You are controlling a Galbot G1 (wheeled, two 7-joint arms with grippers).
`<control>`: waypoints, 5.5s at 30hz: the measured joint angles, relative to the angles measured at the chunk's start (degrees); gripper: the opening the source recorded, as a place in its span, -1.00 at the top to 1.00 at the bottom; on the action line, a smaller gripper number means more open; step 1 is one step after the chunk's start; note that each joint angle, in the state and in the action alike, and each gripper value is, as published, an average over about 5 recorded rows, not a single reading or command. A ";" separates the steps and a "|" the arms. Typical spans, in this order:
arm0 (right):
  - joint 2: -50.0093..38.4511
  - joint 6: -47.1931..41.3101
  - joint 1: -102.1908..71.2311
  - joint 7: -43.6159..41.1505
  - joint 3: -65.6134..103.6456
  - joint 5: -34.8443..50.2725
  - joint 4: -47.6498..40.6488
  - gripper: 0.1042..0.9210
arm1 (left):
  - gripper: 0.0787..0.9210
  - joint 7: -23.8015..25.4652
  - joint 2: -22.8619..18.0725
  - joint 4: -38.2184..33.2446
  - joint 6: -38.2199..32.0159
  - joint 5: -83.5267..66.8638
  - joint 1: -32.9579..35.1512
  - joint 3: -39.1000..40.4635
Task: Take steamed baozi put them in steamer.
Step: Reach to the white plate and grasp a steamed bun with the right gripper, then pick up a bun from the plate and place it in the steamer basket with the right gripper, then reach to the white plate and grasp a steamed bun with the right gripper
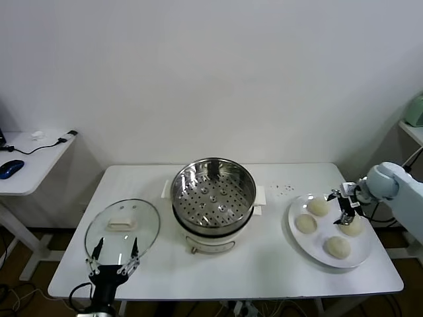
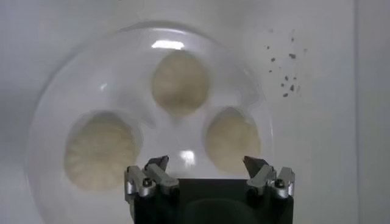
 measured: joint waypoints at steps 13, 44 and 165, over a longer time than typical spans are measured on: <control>10.67 3.66 5.22 -1.84 -5.56 -2.13 -15.59 -0.76 | -0.77 -0.26 0.47 1.62 0.25 -0.25 -0.95 -1.15; 15.62 5.72 5.08 -3.24 -3.74 -3.79 -22.37 -0.18 | -0.77 -0.38 0.98 2.83 0.24 -0.41 -1.03 -1.74; -1.22 -13.01 17.38 3.42 -32.19 27.85 13.04 -0.76 | -0.77 -0.28 2.90 -0.84 0.37 -0.74 2.75 0.00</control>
